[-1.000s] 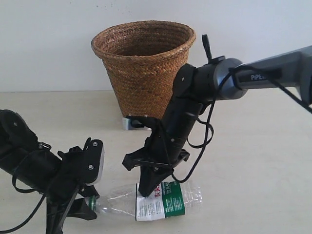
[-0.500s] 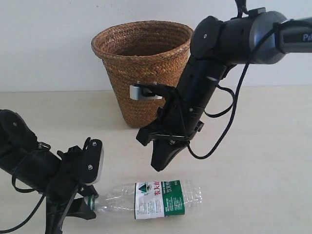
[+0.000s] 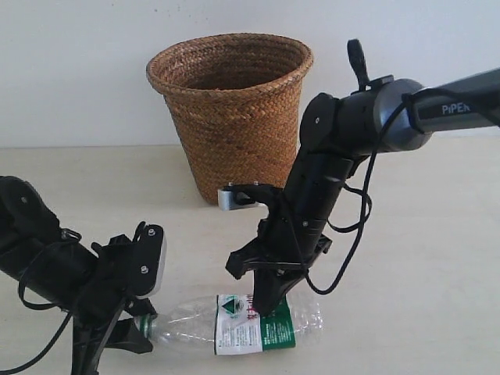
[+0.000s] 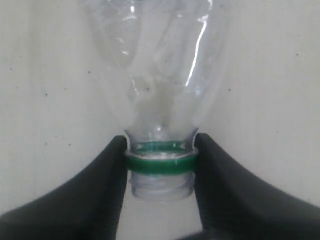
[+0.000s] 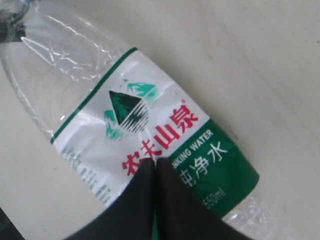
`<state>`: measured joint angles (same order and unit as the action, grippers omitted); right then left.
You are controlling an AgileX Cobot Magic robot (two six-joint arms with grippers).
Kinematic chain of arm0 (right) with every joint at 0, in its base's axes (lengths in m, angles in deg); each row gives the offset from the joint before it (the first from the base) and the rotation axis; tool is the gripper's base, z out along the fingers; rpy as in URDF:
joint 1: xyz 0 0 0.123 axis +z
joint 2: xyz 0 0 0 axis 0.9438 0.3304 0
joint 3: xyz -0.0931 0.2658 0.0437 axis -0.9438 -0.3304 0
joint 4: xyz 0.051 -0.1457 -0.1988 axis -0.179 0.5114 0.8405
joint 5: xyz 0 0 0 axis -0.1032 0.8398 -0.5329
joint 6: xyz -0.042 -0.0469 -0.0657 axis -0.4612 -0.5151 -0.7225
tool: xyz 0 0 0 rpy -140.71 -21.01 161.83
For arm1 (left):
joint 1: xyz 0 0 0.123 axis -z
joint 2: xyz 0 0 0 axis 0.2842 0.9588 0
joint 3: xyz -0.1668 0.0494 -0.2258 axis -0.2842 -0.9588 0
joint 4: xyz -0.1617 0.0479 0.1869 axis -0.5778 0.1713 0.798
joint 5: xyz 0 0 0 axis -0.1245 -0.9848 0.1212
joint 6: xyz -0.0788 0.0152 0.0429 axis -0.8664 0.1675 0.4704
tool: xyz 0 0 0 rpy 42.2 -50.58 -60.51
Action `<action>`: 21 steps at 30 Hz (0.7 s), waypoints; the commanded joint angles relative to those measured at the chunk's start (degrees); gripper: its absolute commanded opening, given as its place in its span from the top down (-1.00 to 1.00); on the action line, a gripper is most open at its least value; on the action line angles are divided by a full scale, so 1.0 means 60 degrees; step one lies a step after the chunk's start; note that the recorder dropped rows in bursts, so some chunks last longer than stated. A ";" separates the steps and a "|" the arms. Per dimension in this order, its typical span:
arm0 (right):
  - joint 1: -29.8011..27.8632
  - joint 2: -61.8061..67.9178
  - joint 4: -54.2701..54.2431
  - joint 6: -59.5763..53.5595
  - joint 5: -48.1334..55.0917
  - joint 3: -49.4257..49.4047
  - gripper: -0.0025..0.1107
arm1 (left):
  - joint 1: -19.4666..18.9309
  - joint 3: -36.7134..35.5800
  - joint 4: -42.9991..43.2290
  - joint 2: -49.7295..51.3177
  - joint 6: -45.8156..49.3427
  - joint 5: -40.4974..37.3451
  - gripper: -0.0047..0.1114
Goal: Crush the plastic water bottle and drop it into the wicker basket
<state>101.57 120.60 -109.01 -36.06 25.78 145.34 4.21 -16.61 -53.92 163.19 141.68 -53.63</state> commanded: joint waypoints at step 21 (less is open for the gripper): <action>0.0026 0.0120 0.0474 0.0387 -0.0053 -0.0019 0.96 | 0.0000 0.0016 -0.0043 -0.0016 -0.0341 0.0153 0.84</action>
<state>101.55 123.23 -111.08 -33.63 25.99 146.20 4.21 -16.61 -53.61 163.19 141.23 -53.63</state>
